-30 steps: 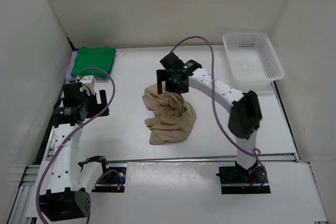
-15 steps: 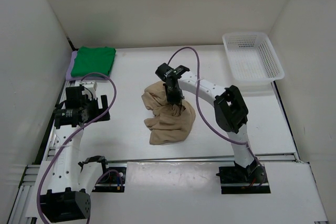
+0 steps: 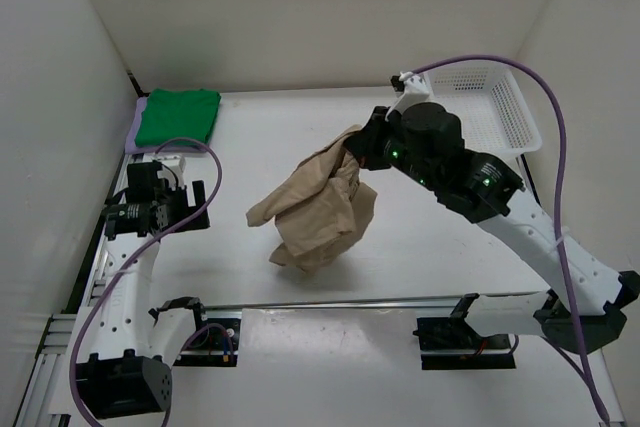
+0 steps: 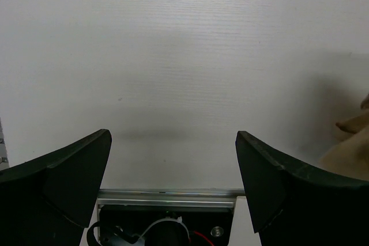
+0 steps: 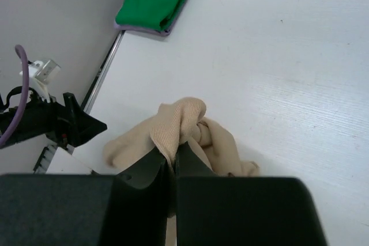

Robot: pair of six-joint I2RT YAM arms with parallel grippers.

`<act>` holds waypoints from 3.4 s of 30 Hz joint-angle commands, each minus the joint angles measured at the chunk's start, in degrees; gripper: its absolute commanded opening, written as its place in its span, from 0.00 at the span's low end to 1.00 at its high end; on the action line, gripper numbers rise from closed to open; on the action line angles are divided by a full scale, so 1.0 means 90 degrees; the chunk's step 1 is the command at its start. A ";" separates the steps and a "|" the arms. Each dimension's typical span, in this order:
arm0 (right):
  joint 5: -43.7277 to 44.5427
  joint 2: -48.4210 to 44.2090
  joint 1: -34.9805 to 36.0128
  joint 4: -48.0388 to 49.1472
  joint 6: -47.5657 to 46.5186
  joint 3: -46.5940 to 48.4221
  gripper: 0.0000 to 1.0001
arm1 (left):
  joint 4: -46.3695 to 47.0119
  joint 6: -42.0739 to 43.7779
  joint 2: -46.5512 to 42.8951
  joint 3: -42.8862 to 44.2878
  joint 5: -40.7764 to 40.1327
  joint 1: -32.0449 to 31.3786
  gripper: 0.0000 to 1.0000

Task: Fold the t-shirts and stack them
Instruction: Move the tshirt to the center of the board, then flatten out the tshirt

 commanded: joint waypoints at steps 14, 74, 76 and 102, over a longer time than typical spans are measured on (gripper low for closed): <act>-0.2086 0.4266 -0.0049 -0.0352 0.0576 0.3432 0.56 | 0.0165 -0.0001 0.0107 0.0262 -0.0128 0.0029 1.00; -0.0091 0.0863 -0.0653 -0.0296 0.2158 -0.1969 0.24 | 0.0360 -0.0001 0.1289 0.1375 -0.0470 -0.0234 1.00; -0.0421 0.0932 -0.1306 -0.0395 0.2257 -0.2896 0.43 | 0.0292 -0.0001 0.1289 0.1181 -0.0411 -0.0332 1.00; -0.0903 0.3040 -0.0030 -0.0346 -0.0995 -0.1660 0.82 | 0.1933 -0.0001 0.3300 -0.0491 -0.0667 -0.3301 0.52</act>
